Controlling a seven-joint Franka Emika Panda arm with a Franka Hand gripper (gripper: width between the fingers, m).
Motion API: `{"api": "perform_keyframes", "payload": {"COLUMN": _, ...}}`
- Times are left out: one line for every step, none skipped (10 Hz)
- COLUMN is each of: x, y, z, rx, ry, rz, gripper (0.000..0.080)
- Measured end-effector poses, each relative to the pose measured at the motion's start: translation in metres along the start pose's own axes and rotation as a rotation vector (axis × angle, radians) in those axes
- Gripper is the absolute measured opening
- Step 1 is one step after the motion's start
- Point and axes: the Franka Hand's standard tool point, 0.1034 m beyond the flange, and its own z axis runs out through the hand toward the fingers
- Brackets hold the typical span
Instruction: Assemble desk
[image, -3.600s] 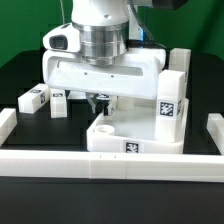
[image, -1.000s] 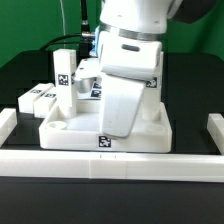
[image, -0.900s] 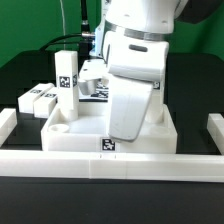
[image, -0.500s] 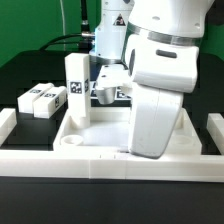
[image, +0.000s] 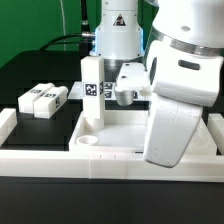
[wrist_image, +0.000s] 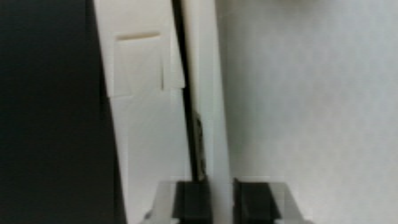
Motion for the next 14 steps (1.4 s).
{"api": "perform_keyframes", "payload": {"x": -0.001, "y": 0.0, "z": 0.001, "rx": 0.001, "ry": 0.0, "rz": 0.002, "gripper": 0.006}}
{"api": "perform_keyframes", "payload": {"x": -0.002, "y": 0.0, "z": 0.001, "rx": 0.001, "ry": 0.0, "rz": 0.002, "gripper": 0.006}}
{"api": "perform_keyframes", "payload": {"x": -0.002, "y": 0.0, "z": 0.001, "rx": 0.001, "ry": 0.0, "rz": 0.003, "gripper": 0.006}}
{"api": "perform_keyframes", "payload": {"x": 0.001, "y": 0.0, "z": 0.0, "rx": 0.0, "ry": 0.001, "rz": 0.017, "gripper": 0.006}}
{"api": "perform_keyframes", "payload": {"x": 0.009, "y": -0.001, "z": -0.002, "rx": 0.014, "ry": -0.002, "rz": 0.018, "gripper": 0.006}}
{"api": "perform_keyframes", "payload": {"x": 0.015, "y": 0.001, "z": -0.004, "rx": 0.036, "ry": -0.011, "rz": 0.01, "gripper": 0.006}}
{"api": "perform_keyframes", "payload": {"x": 0.018, "y": 0.001, "z": -0.004, "rx": 0.06, "ry": -0.027, "rz": 0.003, "gripper": 0.006}}
{"api": "perform_keyframes", "payload": {"x": 0.021, "y": 0.001, "z": -0.005, "rx": 0.07, "ry": -0.032, "rz": -0.002, "gripper": 0.006}}
{"api": "perform_keyframes", "payload": {"x": 0.022, "y": 0.001, "z": -0.006, "rx": 0.074, "ry": -0.035, "rz": -0.005, "gripper": 0.006}}
{"api": "perform_keyframes", "payload": {"x": 0.022, "y": 0.001, "z": -0.006, "rx": 0.074, "ry": -0.035, "rz": -0.007, "gripper": 0.006}}
{"api": "perform_keyframes", "payload": {"x": 0.021, "y": 0.001, "z": -0.007, "rx": 0.075, "ry": -0.036, "rz": -0.006, "gripper": 0.0136}}
{"api": "perform_keyframes", "payload": {"x": 0.02, "y": 0.002, "z": -0.01, "rx": 0.072, "ry": -0.036, "rz": -0.003, "gripper": 0.0136}}
{"api": "perform_keyframes", "payload": {"x": 0.019, "y": 0.003, "z": -0.013, "rx": 0.066, "ry": -0.035, "rz": -0.002, "gripper": 0.0332}}
{"api": "perform_keyframes", "payload": {"x": 0.015, "y": 0.004, "z": -0.021, "rx": 0.066, "ry": -0.036, "rz": 0.002, "gripper": 0.0332}}
